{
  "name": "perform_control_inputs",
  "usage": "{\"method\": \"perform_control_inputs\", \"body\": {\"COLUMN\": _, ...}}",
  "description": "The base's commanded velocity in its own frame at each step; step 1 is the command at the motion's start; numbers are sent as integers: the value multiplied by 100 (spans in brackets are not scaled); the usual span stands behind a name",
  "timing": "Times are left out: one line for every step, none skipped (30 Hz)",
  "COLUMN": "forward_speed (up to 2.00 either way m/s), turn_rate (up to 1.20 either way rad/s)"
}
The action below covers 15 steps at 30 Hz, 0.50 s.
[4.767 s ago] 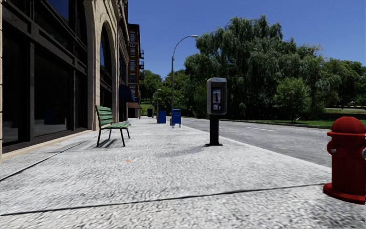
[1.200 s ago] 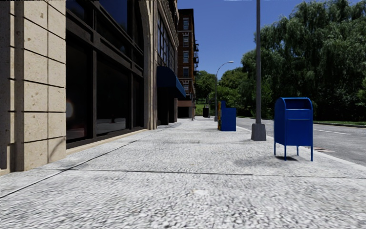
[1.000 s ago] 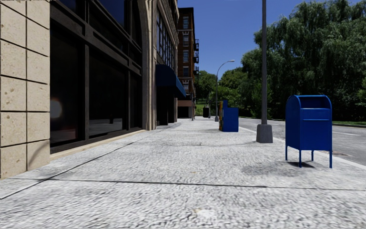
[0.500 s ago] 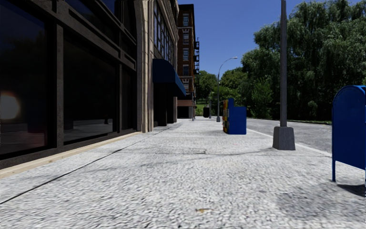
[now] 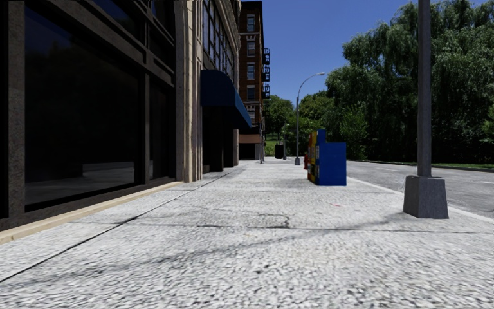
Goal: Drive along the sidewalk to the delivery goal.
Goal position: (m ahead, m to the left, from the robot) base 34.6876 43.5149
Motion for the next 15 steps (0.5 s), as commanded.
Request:
{"method": "perform_control_inputs", "body": {"forward_speed": 200, "turn_rate": 0}}
{"method": "perform_control_inputs", "body": {"forward_speed": 200, "turn_rate": 0}}
{"method": "perform_control_inputs", "body": {"forward_speed": 200, "turn_rate": 0}}
{"method": "perform_control_inputs", "body": {"forward_speed": 200, "turn_rate": 0}}
{"method": "perform_control_inputs", "body": {"forward_speed": 200, "turn_rate": 0}}
{"method": "perform_control_inputs", "body": {"forward_speed": 200, "turn_rate": 0}}
{"method": "perform_control_inputs", "body": {"forward_speed": 200, "turn_rate": 0}}
{"method": "perform_control_inputs", "body": {"forward_speed": 200, "turn_rate": 0}}
{"method": "perform_control_inputs", "body": {"forward_speed": 200, "turn_rate": 0}}
{"method": "perform_control_inputs", "body": {"forward_speed": 200, "turn_rate": 0}}
{"method": "perform_control_inputs", "body": {"forward_speed": 200, "turn_rate": 0}}
{"method": "perform_control_inputs", "body": {"forward_speed": 200, "turn_rate": 0}}
{"method": "perform_control_inputs", "body": {"forward_speed": 200, "turn_rate": 0}}
{"method": "perform_control_inputs", "body": {"forward_speed": 200, "turn_rate": 0}}
{"method": "perform_control_inputs", "body": {"forward_speed": 200, "turn_rate": 0}}
